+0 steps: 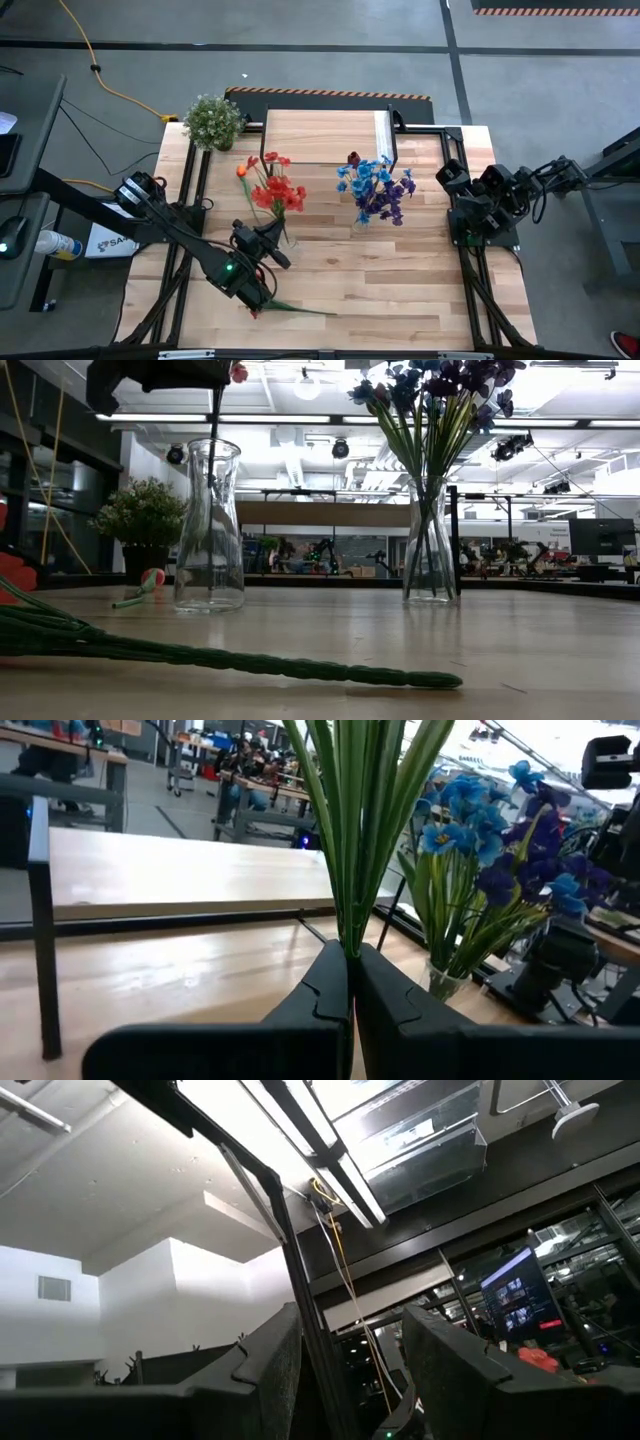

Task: Pick and place flowers into a vace then onto a shelf
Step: Put the top red flower into the left transparent vase

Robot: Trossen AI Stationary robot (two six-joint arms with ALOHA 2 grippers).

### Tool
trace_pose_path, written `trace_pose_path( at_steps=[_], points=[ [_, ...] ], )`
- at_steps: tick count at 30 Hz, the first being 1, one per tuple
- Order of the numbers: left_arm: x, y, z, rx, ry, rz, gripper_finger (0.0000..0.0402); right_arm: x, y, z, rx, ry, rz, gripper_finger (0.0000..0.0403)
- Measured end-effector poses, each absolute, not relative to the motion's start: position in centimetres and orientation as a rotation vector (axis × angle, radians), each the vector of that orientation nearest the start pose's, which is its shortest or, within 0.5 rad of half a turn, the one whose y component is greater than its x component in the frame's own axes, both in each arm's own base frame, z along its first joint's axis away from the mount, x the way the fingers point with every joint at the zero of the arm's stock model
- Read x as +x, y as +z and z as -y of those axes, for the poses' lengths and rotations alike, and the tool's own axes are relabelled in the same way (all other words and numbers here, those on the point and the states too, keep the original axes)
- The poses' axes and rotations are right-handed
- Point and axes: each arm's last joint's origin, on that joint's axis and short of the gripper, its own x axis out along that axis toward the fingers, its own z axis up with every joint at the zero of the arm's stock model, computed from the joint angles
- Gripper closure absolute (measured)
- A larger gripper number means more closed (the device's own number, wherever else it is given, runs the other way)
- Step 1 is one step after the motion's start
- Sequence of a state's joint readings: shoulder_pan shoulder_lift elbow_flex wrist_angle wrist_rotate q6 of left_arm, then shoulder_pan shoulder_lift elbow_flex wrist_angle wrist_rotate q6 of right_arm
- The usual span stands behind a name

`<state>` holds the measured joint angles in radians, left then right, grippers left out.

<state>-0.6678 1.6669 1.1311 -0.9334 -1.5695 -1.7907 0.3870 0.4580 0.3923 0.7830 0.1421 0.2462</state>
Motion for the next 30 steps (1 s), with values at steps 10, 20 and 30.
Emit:
trace_pose_path(
  at_steps=[10,20,30],
  points=[
    [24.94,22.49,15.98,-0.316,0.895,0.131,0.0366,9.81,32.75,-3.55,0.42,0.318,0.665,0.0237],
    [24.99,22.41,16.04,-0.336,0.896,0.103,0.0348,9.82,32.74,-3.54,0.408,0.306,0.667,0.0237],
    [25.12,22.22,16.17,-0.393,0.895,0.04,0.0327,9.82,32.74,-3.54,0.407,0.306,0.667,0.0237]
  ],
)
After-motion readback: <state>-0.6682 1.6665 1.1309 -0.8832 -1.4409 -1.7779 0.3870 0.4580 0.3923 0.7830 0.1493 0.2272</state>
